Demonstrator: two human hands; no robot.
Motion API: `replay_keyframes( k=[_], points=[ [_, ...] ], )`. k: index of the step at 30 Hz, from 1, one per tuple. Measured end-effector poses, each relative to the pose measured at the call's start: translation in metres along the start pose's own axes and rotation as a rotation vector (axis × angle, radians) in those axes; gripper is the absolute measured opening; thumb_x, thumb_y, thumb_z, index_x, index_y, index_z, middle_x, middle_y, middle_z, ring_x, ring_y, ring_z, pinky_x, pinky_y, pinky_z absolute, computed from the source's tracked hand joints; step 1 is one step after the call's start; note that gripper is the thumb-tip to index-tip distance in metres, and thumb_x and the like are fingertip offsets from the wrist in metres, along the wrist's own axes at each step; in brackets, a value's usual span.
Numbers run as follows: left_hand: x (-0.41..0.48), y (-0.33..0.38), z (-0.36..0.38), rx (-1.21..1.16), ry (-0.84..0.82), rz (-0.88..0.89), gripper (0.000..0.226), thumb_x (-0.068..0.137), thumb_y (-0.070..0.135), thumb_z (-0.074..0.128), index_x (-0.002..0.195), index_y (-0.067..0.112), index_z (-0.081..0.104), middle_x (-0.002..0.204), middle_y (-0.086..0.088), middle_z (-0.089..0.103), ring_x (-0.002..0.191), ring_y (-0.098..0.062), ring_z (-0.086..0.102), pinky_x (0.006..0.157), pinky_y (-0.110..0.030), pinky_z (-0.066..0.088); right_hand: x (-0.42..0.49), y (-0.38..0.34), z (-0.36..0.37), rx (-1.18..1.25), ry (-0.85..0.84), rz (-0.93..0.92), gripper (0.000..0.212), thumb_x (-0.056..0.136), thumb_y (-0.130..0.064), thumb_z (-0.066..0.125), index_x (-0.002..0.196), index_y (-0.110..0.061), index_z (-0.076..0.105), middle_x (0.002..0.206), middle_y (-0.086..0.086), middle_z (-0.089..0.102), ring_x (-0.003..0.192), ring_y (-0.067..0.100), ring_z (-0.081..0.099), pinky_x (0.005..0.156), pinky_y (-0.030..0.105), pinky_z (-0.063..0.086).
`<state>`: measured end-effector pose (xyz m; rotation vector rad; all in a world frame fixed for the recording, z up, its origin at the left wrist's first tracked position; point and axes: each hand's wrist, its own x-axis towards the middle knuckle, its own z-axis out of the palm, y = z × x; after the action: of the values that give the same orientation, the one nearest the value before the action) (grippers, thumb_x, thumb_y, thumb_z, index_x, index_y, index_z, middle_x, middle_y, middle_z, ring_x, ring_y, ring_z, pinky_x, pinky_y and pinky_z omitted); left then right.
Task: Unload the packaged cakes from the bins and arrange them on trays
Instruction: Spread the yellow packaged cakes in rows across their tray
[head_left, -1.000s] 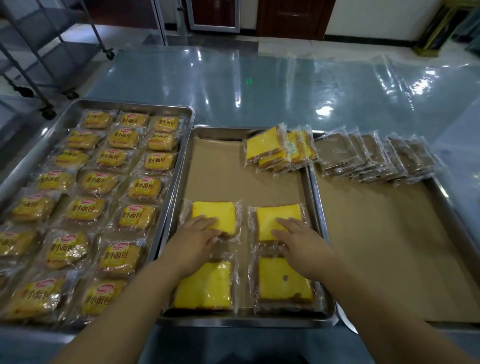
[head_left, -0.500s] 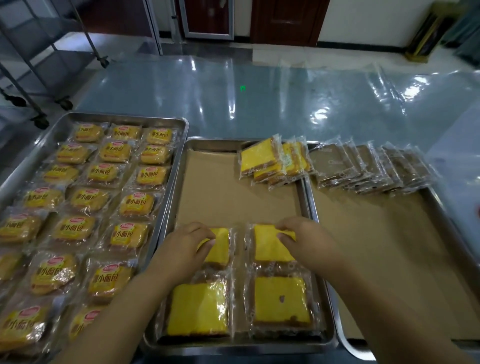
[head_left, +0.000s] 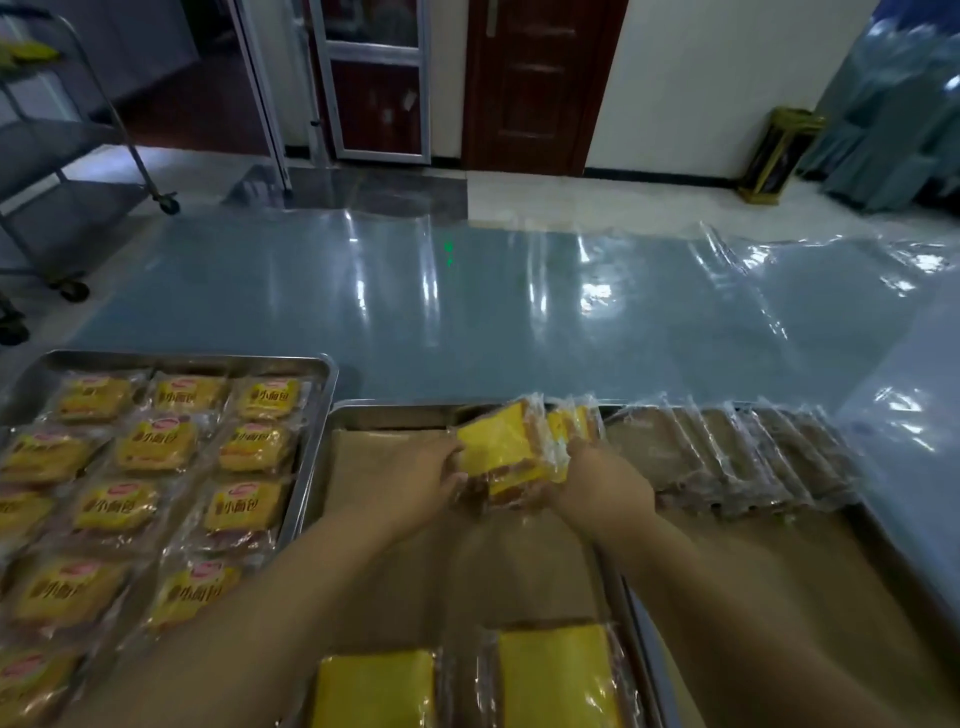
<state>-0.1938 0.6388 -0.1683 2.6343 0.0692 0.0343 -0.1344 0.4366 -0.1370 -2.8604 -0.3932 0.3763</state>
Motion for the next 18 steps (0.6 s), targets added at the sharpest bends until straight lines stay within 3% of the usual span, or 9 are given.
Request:
replay_keyframes(
  k=[3, 6, 8, 13, 16, 18],
  points=[
    [0.039, -0.007, 0.016, 0.031, -0.047, -0.068, 0.056, 0.089, 0.039, 0.056, 0.140, 0.020, 0.039, 0.141, -0.006, 0.045, 0.126, -0.025, 0.042, 0.104, -0.039, 0.035, 0.008, 0.000, 0.010, -0.040, -0.015, 0.056, 0.063, 0.078, -0.060, 0.058, 0.127, -0.022, 0.046, 0.133, 0.004, 0.043, 0.117, 0.028, 0.050, 0.089, 0.042, 0.048],
    [0.061, -0.013, 0.033, 0.055, -0.148, -0.072, 0.071, 0.091, 0.049, 0.048, 0.149, 0.023, 0.016, 0.155, 0.000, 0.023, 0.139, -0.026, 0.022, 0.113, -0.042, 0.021, 0.008, 0.003, 0.019, -0.042, 0.057, 0.054, 0.057, 0.077, -0.059, 0.060, 0.122, -0.026, 0.048, 0.127, 0.001, 0.043, 0.116, 0.025, 0.047, 0.087, 0.041, 0.048],
    [0.065, -0.016, 0.042, 0.073, -0.207, -0.024, 0.072, 0.090, 0.054, 0.045, 0.149, 0.032, 0.010, 0.157, 0.004, 0.016, 0.139, -0.026, 0.019, 0.113, -0.041, 0.020, 0.008, 0.006, 0.022, 0.049, 0.090, 0.057, 0.048, 0.077, -0.054, 0.063, 0.116, -0.029, 0.053, 0.122, -0.002, 0.043, 0.112, 0.022, 0.048, 0.084, 0.037, 0.048],
    [0.048, -0.020, 0.047, 0.039, -0.199, -0.024, 0.069, 0.089, 0.051, 0.050, 0.147, 0.036, 0.016, 0.156, 0.005, 0.016, 0.137, -0.029, 0.017, 0.112, -0.037, 0.017, 0.006, 0.012, 0.023, 0.261, 0.108, 0.093, 0.043, 0.076, -0.032, 0.073, 0.116, -0.025, 0.060, 0.117, -0.005, 0.043, 0.105, 0.017, 0.050, 0.082, 0.031, 0.047],
    [0.026, -0.025, 0.039, 0.086, -0.172, -0.008, 0.068, 0.088, 0.047, 0.054, 0.147, 0.034, 0.022, 0.154, 0.006, 0.021, 0.136, -0.023, 0.022, 0.110, -0.030, 0.018, 0.005, 0.016, 0.022, 0.375, 0.105, 0.103, 0.037, 0.078, -0.014, 0.070, 0.113, -0.022, 0.063, 0.110, -0.006, 0.045, 0.101, 0.017, 0.052, 0.083, 0.032, 0.048],
    [0.006, -0.031, 0.033, 0.096, -0.173, -0.035, 0.066, 0.088, 0.045, 0.056, 0.146, 0.036, 0.025, 0.153, 0.009, 0.022, 0.132, -0.023, 0.024, 0.107, -0.029, 0.022, 0.005, 0.018, 0.022, 0.449, 0.110, 0.106, 0.035, 0.080, -0.008, 0.066, 0.113, -0.020, 0.063, 0.110, -0.003, 0.051, 0.095, 0.014, 0.054, 0.074, 0.026, 0.046]
  ],
)
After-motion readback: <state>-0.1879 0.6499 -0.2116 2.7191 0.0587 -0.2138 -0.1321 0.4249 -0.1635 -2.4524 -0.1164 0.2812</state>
